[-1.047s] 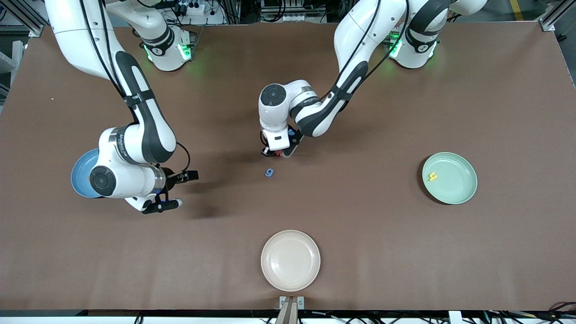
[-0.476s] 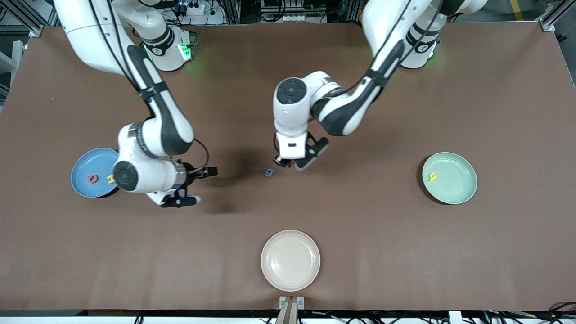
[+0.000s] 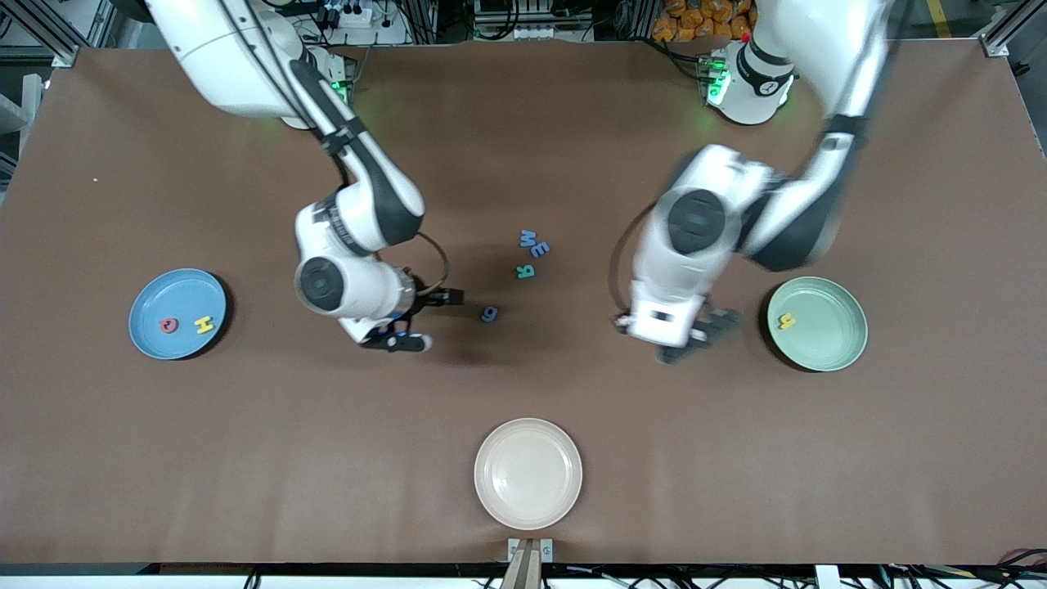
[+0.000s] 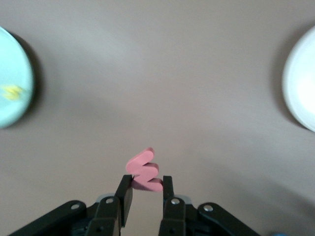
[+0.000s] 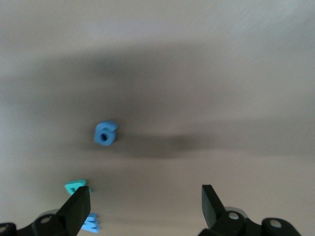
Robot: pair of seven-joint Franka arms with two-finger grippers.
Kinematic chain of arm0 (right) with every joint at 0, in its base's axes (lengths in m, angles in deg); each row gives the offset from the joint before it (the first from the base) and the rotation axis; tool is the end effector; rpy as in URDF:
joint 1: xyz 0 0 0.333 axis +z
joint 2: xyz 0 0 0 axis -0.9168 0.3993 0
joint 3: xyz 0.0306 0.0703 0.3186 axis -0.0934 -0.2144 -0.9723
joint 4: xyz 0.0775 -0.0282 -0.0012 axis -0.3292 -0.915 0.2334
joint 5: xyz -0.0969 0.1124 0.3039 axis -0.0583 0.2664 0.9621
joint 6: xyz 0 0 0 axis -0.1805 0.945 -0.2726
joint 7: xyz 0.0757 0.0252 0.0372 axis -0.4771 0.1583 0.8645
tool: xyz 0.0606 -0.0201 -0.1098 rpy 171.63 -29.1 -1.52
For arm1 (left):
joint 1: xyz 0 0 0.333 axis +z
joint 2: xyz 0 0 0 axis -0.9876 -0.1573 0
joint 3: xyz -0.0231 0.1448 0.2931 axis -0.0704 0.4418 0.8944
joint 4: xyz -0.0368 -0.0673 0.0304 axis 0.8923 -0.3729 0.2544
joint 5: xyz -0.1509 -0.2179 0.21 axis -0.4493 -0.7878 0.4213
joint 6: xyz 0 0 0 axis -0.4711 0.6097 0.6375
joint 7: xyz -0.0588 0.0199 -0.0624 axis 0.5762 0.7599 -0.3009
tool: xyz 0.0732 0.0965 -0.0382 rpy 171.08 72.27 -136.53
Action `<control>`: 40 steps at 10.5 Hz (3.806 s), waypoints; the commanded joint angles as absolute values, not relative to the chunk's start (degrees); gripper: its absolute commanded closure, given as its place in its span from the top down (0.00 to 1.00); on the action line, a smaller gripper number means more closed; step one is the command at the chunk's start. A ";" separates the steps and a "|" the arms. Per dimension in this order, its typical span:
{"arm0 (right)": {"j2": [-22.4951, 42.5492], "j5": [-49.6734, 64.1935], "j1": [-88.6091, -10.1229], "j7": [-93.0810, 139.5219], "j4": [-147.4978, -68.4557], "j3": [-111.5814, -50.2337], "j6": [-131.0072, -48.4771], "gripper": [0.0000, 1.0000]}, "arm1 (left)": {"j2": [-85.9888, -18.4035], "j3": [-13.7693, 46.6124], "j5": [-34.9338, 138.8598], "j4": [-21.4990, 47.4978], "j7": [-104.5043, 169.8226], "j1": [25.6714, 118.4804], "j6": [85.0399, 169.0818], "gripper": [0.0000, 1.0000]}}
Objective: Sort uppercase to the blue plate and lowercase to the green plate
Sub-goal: 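Carry the pink w to the green plate while the right gripper returns, then release the w onto the green plate while the right gripper reaches letters, then grasp the green R with the right gripper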
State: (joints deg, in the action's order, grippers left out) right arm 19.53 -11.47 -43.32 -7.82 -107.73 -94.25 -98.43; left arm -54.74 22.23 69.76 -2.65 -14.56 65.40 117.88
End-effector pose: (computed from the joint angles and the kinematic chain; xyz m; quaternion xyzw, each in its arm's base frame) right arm 0.5280 0.3273 0.2757 -0.9826 0.0620 0.1343 0.1122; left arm 0.5826 -0.2663 0.4085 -0.9775 -0.2076 0.0102 0.0368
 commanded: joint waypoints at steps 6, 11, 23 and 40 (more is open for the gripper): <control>22.33 -34.29 -27.45 -50.82 -107.22 -94.27 -107.34 1.00 | -46.27 21.21 68.16 9.60 19.84 83.57 115.89 0.00; 25.75 -35.47 -25.51 -56.68 -107.04 -94.44 -114.72 1.00 | -41.78 21.12 68.16 27.94 29.33 92.09 134.74 0.00; 29.45 -36.97 -25.51 -55.99 -105.81 -94.44 -116.42 0.43 | -47.06 21.47 68.87 27.55 38.81 95.72 141.30 1.00; 27.34 -36.79 -38.24 -22.36 -101.68 -91.11 -103.76 0.30 | -43.89 13.66 71.06 -1.33 27.80 86.42 109.09 1.00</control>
